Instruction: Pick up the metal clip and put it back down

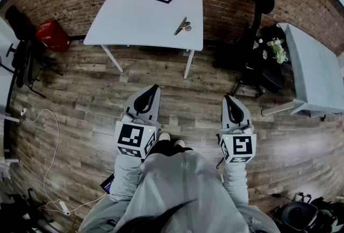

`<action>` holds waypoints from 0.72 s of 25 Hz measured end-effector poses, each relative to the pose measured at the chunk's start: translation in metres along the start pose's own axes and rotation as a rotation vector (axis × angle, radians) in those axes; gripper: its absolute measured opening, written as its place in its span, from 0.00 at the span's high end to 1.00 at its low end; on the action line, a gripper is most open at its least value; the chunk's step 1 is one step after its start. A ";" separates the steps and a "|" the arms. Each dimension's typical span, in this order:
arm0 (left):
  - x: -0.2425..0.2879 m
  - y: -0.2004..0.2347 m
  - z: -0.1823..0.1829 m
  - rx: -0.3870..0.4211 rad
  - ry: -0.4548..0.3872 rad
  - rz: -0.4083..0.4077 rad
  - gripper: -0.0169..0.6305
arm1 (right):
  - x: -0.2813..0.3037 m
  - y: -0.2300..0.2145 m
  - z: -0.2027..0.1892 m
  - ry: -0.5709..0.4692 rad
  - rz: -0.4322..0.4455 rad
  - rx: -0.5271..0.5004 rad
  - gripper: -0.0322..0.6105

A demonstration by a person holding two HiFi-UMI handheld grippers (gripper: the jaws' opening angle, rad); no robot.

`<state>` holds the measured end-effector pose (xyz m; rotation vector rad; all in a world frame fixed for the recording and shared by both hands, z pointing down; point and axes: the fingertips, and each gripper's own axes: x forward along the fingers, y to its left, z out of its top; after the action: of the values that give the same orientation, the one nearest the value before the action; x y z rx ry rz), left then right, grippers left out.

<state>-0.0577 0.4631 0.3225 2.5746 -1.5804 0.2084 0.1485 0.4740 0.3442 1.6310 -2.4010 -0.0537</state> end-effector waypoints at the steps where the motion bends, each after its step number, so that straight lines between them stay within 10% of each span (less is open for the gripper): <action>1: 0.000 -0.004 -0.002 -0.002 0.000 0.002 0.93 | -0.003 -0.002 -0.002 -0.003 0.002 0.002 0.91; 18: 0.076 0.028 -0.018 -0.040 0.028 -0.017 0.93 | 0.069 -0.026 -0.013 0.026 0.019 0.047 0.91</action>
<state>-0.0496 0.3869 0.3547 2.5424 -1.5373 0.2086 0.1510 0.4019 0.3650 1.6185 -2.4156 0.0278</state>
